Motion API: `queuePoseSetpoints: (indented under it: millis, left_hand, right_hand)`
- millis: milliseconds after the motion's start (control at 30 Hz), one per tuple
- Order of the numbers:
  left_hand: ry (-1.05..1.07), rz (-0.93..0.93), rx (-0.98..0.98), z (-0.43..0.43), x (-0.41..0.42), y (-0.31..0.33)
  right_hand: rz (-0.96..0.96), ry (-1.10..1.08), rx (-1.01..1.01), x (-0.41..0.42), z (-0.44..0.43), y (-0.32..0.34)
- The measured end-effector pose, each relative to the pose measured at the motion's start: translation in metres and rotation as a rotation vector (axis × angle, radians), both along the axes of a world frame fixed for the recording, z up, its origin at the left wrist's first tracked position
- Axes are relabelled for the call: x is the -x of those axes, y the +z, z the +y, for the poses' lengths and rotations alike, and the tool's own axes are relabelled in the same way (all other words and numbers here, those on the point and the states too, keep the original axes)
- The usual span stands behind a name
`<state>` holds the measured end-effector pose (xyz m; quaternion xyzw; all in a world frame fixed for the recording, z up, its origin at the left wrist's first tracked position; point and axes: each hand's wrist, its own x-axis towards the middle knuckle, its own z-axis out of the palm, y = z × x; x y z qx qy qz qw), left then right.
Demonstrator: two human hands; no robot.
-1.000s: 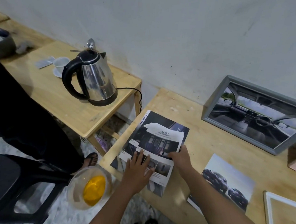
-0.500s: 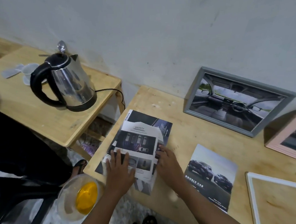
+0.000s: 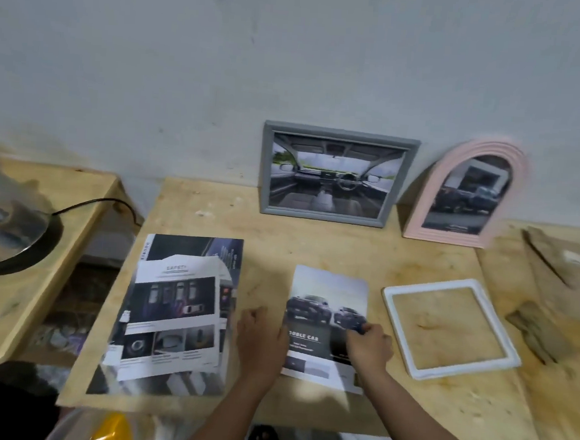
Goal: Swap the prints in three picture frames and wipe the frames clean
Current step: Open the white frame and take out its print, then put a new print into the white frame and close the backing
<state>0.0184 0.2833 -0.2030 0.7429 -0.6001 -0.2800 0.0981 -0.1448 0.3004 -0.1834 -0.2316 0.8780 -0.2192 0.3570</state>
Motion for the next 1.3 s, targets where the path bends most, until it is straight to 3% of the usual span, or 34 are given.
queuePoseSetpoints:
  millis: [200,400,633,700,800,867,933,1033,1167,1233,1300]
  left_hand:
    - [-0.014,-0.065,-0.083,0.002,0.014,-0.005]
    - [0.123,0.245,-0.086,0.003,0.009,-0.007]
    - [0.166,0.342,-0.09,-0.01,0.02,0.023]
    - [0.206,0.528,-0.107,-0.021,0.035,0.056]
    - [0.335,1.069,-0.235,-0.025,0.069,0.114]
    - [0.339,1.423,-0.302,-0.021,0.088,0.143]
    - [0.262,1.637,-0.322,-0.012,0.107,0.166]
    - [0.211,1.651,-0.247,0.003,0.136,0.174]
    - [0.224,1.586,-0.23,0.009,0.164,0.153]
    - [0.237,1.568,-0.228,0.012,0.174,0.144]
    - [0.23,1.554,-0.234,0.016,0.187,0.133]
  right_hand:
    - [-0.265,-0.061,0.045,0.005,0.009,-0.002]
    - [-0.44,0.109,0.129,0.011,0.012,-0.004]
    - [-0.495,0.348,0.468,0.03,0.002,0.044]
    - [-0.489,0.445,0.551,0.044,-0.004,0.061]
    - [-0.386,0.612,0.705,0.073,-0.006,0.085]
    - [-0.193,0.782,0.801,0.096,-0.005,0.095]
    - [0.044,0.967,0.873,0.123,-0.001,0.098]
    - [0.268,1.123,0.855,0.162,0.007,0.1]
    - [0.177,1.138,0.75,0.216,0.025,0.091]
    - [0.054,0.981,0.75,0.239,0.033,0.085]
    - [-0.012,0.684,0.777,0.258,0.036,0.079]
